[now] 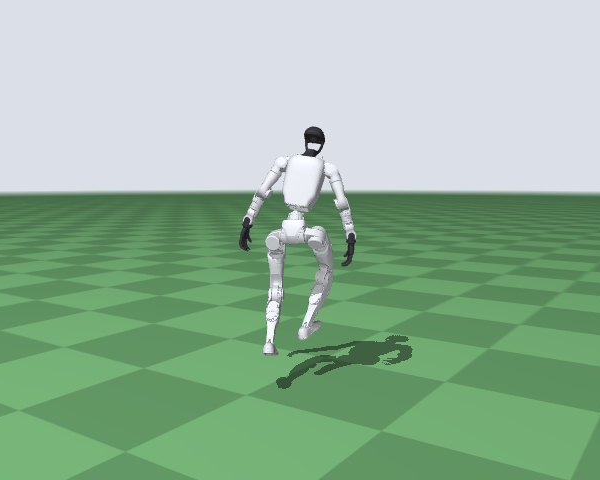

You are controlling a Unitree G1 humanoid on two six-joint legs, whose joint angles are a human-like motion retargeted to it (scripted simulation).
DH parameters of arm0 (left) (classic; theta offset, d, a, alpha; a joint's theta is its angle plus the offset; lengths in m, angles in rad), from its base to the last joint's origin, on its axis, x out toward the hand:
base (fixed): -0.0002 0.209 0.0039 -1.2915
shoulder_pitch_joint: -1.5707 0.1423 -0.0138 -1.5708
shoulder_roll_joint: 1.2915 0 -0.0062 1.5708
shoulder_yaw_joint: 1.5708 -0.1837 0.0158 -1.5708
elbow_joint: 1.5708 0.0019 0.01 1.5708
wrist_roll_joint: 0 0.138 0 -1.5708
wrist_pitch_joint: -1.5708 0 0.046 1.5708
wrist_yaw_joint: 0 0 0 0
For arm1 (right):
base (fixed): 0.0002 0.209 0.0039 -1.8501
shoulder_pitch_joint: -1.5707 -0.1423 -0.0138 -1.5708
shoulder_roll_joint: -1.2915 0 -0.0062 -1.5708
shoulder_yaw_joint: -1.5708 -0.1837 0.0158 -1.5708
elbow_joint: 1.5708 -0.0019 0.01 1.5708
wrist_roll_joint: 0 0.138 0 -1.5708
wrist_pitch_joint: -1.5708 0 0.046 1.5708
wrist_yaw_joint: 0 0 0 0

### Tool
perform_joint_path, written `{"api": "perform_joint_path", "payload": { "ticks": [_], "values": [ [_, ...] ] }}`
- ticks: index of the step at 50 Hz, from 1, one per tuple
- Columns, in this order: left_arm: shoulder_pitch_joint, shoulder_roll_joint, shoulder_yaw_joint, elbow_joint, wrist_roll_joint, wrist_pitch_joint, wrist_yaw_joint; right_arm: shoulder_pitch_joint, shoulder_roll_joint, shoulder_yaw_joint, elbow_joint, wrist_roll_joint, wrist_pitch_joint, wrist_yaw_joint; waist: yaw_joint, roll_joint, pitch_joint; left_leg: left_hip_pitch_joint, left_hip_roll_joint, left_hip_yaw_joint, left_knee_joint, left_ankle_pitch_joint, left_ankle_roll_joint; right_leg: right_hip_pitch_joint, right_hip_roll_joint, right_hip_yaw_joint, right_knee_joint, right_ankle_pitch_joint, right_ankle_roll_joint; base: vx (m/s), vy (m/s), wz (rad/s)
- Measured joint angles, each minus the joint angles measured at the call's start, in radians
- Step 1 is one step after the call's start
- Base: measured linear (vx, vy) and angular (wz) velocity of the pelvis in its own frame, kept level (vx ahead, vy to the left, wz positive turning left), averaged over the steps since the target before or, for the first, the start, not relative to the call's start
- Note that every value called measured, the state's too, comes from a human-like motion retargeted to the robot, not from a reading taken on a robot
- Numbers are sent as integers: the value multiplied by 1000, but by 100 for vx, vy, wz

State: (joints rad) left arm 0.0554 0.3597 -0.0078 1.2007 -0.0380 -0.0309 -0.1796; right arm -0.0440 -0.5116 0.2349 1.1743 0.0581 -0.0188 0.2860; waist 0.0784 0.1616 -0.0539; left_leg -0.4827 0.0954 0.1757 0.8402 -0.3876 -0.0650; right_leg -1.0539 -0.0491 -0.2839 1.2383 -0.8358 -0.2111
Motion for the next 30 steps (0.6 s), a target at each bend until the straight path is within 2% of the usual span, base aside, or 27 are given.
{"api": "perform_joint_path", "payload": {
  "ticks": [7, 12, 20, 30],
  "values": [
    [-2, -4, 13, 31, 17, -2, 17, 12, -11, -15, 31, 6, 8, 11, 57, 4, -12, -45, 159, 63, 293, -135, 71, 225, 17, -85, -256, 17, 36, 8, -9, 82],
    [3, -3, 12, 48, 44, -6, 21, 36, -26, -36, 46, 27, 13, 20, 102, 0, -34, -64, 227, 83, 345, -266, 113, 396, 52, -141, -494, 86, 83, 9, -8, 85],
    [5, 11, 10, 78, 77, -13, 36, 71, -49, -66, 55, 37, 12, 25, 149, -24, -82, -109, 230, 89, 197, -395, 122, 567, 93, -200, -761, 179, 129, 8, -3, 76],
    [-8, 18, 4, 97, 88, -23, 42, 94, -47, -95, 85, 46, 1, 13, 139, -49, -118, -116, 190, 77, 15, -386, 114, 668, 123, -252, -919, 242, 133, 5, 5, 68]
  ]
}}
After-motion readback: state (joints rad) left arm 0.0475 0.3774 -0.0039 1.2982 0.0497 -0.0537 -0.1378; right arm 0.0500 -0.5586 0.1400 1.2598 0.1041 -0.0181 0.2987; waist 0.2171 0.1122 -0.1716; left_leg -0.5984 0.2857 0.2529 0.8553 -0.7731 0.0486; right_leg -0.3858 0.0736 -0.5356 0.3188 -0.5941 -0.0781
